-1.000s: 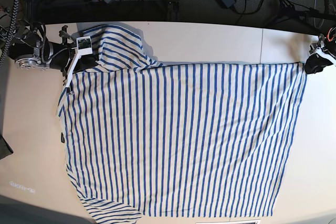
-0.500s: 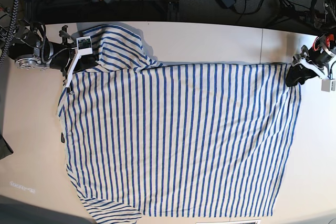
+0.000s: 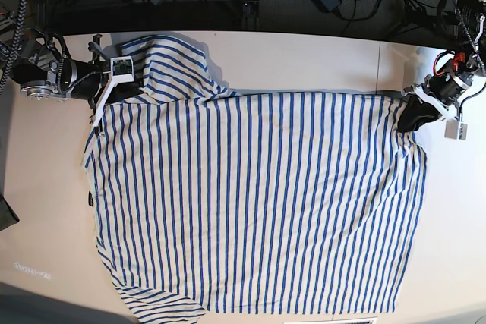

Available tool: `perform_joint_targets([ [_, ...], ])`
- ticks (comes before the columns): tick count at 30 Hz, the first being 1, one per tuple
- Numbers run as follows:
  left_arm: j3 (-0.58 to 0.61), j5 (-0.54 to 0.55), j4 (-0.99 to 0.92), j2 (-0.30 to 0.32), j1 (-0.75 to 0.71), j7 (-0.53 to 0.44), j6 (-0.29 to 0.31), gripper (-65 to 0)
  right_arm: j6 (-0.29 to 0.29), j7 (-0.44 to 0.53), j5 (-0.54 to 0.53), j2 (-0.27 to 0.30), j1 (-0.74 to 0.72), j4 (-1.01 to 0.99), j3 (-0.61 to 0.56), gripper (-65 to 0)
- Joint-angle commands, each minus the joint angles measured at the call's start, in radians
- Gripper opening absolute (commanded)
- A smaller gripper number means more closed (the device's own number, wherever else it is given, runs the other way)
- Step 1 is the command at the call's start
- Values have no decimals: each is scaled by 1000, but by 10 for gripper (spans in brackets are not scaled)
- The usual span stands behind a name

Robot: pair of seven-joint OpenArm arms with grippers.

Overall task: Fold the T-shirt properly
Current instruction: 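Lift the collar edge with both grippers and fold it toward the hem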

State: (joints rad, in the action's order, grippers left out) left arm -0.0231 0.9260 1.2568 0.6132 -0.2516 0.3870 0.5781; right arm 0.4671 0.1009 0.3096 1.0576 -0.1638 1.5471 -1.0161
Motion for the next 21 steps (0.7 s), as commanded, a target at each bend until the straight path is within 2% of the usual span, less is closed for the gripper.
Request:
perform_joint_targets([
  [1,-4,-24,3,19,2,17,37,-650,83,-52,22,6,23,-17,-25,-650],
  [2,-4,-16,5,19,2,17,92,-650,83,-52,20,6,23,-16,-19,-650],
  [3,-4,8,9,19,2,16,120,-650,83,-53,-2,7,23,-13,-13,-650],
  [6,-5,97,31,19,3,16,120,-650,84,-53,-82,12,23,8,24,-650],
  [10,-32,109,72,19,3,29,120,-650,88,-56,-92,12,23,37,96,-650],
  [16,-84,246,117,18,35,179,120,-650,88,-57,-146,11,23,83,206,-650],
  [19,-84,253,117,18,71,188,120,-650,89,-82,-151,11,22,114,255,-650],
  [21,-84,251,117,19,91,191,120,-650,89,-128,-197,11,9,130,282,-650],
])
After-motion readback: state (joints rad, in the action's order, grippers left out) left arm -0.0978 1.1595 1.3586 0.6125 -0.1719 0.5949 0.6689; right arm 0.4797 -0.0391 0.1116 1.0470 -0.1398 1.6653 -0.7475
